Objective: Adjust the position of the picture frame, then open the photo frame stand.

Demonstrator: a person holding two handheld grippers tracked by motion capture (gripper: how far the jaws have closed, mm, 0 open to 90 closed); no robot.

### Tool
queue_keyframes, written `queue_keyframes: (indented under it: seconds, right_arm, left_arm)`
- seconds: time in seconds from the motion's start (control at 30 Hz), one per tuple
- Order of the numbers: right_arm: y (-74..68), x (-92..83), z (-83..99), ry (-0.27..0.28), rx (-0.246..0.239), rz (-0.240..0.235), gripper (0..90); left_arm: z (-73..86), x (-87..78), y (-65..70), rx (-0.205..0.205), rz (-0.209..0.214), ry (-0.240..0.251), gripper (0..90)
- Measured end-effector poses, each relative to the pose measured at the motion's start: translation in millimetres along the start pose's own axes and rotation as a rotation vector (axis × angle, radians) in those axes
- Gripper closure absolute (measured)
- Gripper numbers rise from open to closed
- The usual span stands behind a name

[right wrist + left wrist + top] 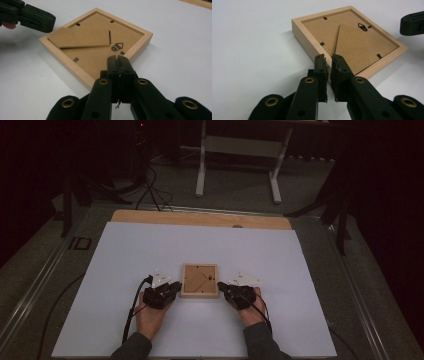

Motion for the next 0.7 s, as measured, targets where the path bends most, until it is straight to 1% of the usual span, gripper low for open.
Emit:
queue_keyframes:
  seconds: [0.13, 0.23, 0.27, 0.33, 0.4, 0.43, 0.57, 0.63, 0.7]
  right_arm:
    - [-2.5, 0.2, -0.4, 0.001, -0.016, -0.001, 89.6]
    - [-5.2, 1.4, -0.2, -0.003, -0.026, -0.015, 89.7]
    - [-6.2, 1.6, -0.1, -0.005, -0.031, -0.018, 89.7]
    - [-8.7, 2.3, -0.1, -0.006, -0.037, -0.026, 89.7]
    - [-9.9, 2.7, 0.2, -0.008, -0.038, -0.031, 89.7]
    - [-10.5, 3.0, 0.6, -0.010, -0.040, -0.033, 89.7]
    - [-11.4, 2.6, 0.3, -0.008, -0.038, -0.042, 89.7]
    - [-11.8, 2.2, 0.5, -0.008, -0.037, -0.045, 89.7]
    - [-12.1, 2.2, 0.7, -0.010, -0.037, -0.047, 89.7]
  left_arm:
    - [-1.7, -3.3, -0.5, -0.006, 0.009, 0.001, 75.7]
    - [-4.0, -6.2, -0.3, 0.000, 0.014, -0.002, 68.9]
    - [-5.2, -7.8, 0.4, 0.006, 0.027, -0.002, 67.1]
    - [-7.1, -9.7, 1.9, 0.011, 0.037, 0.003, 63.9]
    - [-8.4, -11.6, 3.4, 0.019, 0.045, 0.001, 62.4]
    - [-8.9, -13.0, 5.0, 0.021, 0.061, -0.006, 62.2]
    - [-10.3, -15.8, 8.3, 0.017, 0.084, -0.007, 62.3]
    - [-11.1, -16.5, 9.1, 0.025, 0.084, -0.007, 62.2]
    - [-12.0, -16.9, 9.4, 0.032, 0.079, -0.013, 60.4]
Point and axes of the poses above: each handheld gripper's, and its own axes: x roughly forward along the jaws, z roughly out of its underside, y roughly to its right, the point moved 8 cm from there along x, roughly forward along the jaws, and after that the axes turned 3 degrees about -z, right-handed, at the moved point
